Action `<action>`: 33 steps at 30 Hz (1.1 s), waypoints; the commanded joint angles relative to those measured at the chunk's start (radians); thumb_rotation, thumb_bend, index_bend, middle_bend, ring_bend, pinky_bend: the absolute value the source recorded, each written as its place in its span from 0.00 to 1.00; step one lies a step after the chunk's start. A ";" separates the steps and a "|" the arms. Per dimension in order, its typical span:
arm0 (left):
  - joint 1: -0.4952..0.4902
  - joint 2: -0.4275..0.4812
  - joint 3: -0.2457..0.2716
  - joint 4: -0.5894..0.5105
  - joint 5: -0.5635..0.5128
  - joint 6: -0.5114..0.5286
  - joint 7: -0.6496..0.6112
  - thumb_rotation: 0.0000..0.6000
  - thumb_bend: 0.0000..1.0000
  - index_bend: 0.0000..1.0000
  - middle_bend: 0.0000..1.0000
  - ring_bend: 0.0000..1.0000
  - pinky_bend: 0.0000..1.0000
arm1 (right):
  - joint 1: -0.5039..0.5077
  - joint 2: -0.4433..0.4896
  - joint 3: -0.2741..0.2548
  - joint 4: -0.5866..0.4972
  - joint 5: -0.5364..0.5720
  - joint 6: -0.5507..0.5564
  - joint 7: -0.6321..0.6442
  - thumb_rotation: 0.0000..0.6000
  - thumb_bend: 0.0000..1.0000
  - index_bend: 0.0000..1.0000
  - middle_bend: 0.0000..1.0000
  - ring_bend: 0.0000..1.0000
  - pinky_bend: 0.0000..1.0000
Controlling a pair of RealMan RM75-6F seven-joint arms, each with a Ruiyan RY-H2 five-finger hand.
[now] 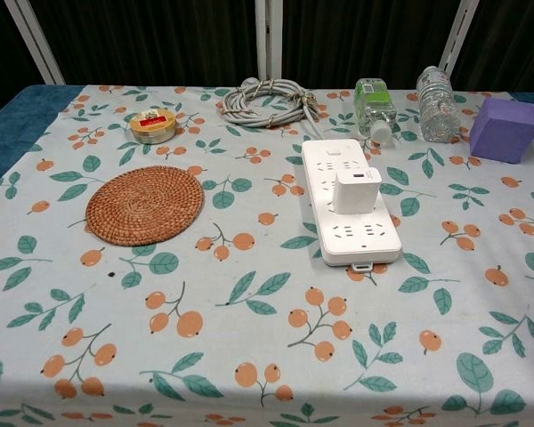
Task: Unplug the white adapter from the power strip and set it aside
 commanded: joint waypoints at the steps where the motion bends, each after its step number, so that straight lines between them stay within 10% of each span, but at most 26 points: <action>1: -0.006 -0.003 -0.005 0.005 -0.007 -0.009 -0.004 1.00 0.22 0.13 0.11 0.02 0.00 | 0.003 -0.001 0.003 -0.003 0.008 -0.006 -0.006 1.00 0.27 0.00 0.07 0.00 0.08; 15: -0.026 -0.009 -0.009 0.016 0.023 -0.013 -0.030 1.00 0.22 0.13 0.11 0.02 0.00 | 0.091 -0.047 0.009 0.007 0.014 -0.142 -0.044 1.00 0.17 0.00 0.07 0.00 0.08; 33: -0.029 0.010 0.004 -0.002 0.074 0.008 -0.049 1.00 0.22 0.13 0.11 0.02 0.00 | 0.330 -0.505 0.087 0.397 0.055 -0.331 -0.079 1.00 0.00 0.00 0.00 0.00 0.00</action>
